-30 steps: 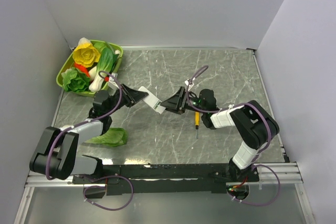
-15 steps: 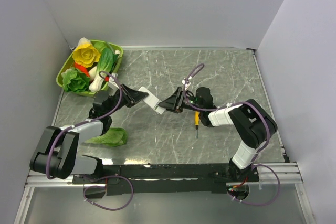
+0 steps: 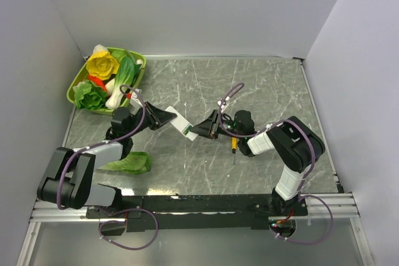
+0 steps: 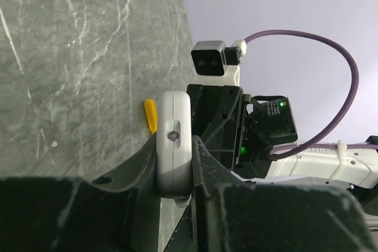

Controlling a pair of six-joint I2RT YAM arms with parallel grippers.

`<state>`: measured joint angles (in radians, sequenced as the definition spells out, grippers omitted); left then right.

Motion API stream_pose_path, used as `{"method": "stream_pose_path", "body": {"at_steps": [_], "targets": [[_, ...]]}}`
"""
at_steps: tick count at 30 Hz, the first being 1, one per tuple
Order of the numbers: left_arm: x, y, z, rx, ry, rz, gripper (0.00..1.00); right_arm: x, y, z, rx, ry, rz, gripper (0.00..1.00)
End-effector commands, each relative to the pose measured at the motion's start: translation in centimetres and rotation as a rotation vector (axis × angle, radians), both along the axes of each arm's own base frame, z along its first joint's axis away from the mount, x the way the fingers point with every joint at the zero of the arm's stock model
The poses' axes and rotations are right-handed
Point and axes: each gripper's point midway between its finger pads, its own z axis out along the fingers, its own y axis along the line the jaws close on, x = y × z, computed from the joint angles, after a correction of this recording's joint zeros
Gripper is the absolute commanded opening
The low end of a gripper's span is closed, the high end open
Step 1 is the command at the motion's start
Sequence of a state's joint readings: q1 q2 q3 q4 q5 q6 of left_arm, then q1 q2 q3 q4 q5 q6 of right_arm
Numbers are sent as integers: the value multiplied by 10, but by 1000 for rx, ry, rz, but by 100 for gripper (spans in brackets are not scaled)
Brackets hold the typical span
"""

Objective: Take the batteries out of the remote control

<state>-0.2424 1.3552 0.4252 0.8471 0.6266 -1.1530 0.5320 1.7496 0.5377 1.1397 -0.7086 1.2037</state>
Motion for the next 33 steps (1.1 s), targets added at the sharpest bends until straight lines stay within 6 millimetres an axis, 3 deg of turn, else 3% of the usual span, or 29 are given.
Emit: {"method": "stream_pose_path", "body": {"at_steps": [1, 12, 20, 21, 23, 24, 25, 27, 29, 30, 31, 33], "targets": [[21, 11, 29, -13, -105, 54, 1, -1, -11, -17, -21, -5, -11, 31], [26, 12, 17, 20, -96, 55, 1, 2, -23, -28, -46, 9, -41, 39], [25, 18, 12, 90, -95, 84, 1, 11, -41, -41, -270, -48, -123, 55], [24, 18, 11, 96, -88, 85, 1, 20, -48, -32, -305, -80, -182, 58], [19, 17, 13, 98, -92, 80, 1, 19, -64, -49, -479, -47, -200, 60], [15, 16, 12, 102, -78, 77, 1, 42, -75, -30, -552, -98, -310, 61], [13, 13, 10, 107, -70, 70, 1, 28, -95, -51, -697, -10, -308, 62], [6, 3, 3, 138, -40, 46, 1, 43, -120, -38, -852, -72, -381, 66], [-2, -9, 0, 144, -39, 8, 1, 34, -149, -47, -1036, -44, -376, 71], [-5, -13, -5, 142, -32, -10, 1, 40, -155, -38, -1077, -61, -398, 72], [-7, -18, 2, 114, -58, -26, 1, 42, -167, -39, -1151, -76, -413, 73], [-15, -27, -1, 89, -58, -71, 1, 38, -172, -42, -1210, -66, -359, 74]]}}
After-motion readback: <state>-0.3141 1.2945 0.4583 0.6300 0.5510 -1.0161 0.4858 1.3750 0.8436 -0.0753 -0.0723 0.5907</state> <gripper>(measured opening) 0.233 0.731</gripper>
